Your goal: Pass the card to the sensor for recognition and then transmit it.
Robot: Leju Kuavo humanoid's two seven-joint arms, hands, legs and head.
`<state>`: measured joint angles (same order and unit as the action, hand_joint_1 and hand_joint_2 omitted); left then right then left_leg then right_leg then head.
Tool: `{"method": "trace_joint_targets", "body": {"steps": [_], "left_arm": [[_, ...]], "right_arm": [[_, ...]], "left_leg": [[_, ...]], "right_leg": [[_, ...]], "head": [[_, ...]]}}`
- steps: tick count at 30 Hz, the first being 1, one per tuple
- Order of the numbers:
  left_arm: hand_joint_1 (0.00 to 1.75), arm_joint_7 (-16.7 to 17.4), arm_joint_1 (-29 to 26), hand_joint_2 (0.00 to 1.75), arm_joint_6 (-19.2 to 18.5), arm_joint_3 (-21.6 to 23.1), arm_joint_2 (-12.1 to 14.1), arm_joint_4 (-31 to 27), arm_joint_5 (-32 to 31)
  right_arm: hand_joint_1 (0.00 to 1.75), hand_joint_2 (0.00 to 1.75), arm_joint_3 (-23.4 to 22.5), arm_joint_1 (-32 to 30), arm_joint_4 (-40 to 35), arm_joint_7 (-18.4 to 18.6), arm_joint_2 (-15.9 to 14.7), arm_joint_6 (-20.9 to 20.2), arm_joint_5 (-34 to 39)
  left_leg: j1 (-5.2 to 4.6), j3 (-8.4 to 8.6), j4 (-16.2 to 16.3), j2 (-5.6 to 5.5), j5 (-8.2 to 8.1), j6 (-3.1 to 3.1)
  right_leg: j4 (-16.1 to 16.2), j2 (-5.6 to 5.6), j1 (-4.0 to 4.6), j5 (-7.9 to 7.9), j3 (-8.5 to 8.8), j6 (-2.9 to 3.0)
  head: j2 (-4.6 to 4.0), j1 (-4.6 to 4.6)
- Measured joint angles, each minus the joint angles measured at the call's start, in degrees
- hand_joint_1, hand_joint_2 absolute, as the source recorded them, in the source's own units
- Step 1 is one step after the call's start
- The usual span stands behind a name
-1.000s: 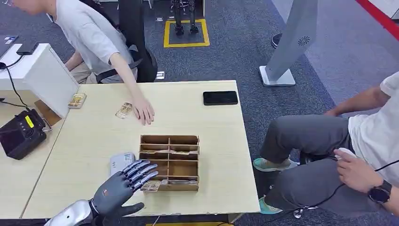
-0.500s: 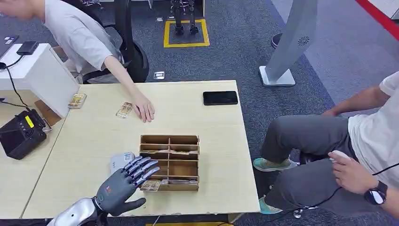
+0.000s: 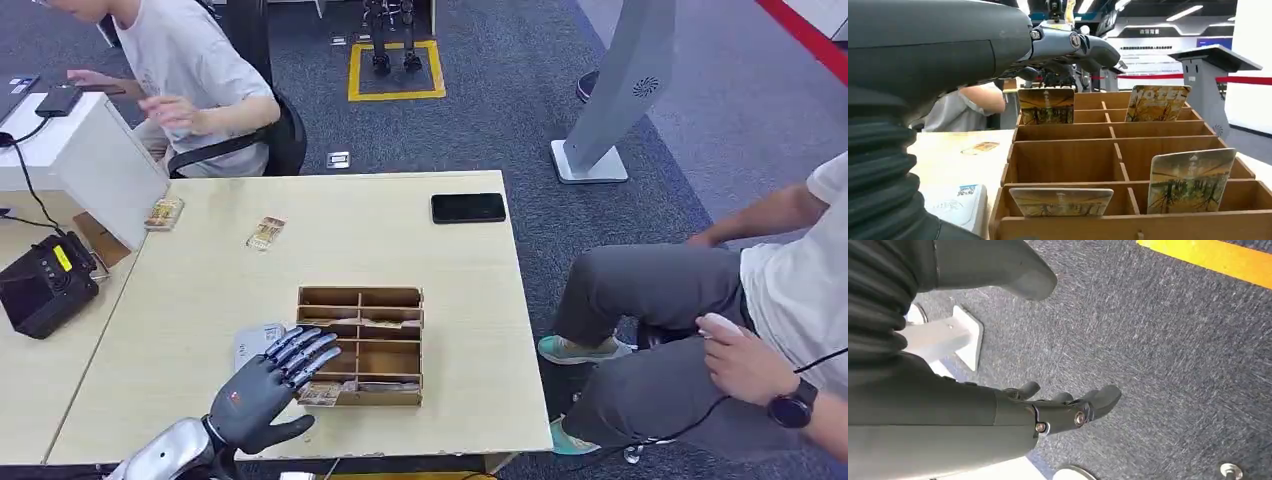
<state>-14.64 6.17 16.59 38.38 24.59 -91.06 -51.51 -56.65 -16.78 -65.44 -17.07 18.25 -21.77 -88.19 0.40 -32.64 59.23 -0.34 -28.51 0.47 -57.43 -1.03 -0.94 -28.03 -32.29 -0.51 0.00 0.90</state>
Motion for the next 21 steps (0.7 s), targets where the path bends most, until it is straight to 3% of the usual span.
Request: {"method": "trace_joint_targets", "body": {"steps": [21], "left_arm": [[0.00,-0.1,0.1,1.75,-2.4,0.0,-2.4,1.0,2.3]], "right_arm": [[0.00,1.75,-0.2,0.5,0.6,0.0,0.0,0.4,0.0]], "left_leg": [[0.00,0.01,0.0,0.00,0.00,0.00]], "right_leg": [[0.0,0.00,0.00,0.00,0.00,0.00]], "head": [[0.00,0.00]]}}
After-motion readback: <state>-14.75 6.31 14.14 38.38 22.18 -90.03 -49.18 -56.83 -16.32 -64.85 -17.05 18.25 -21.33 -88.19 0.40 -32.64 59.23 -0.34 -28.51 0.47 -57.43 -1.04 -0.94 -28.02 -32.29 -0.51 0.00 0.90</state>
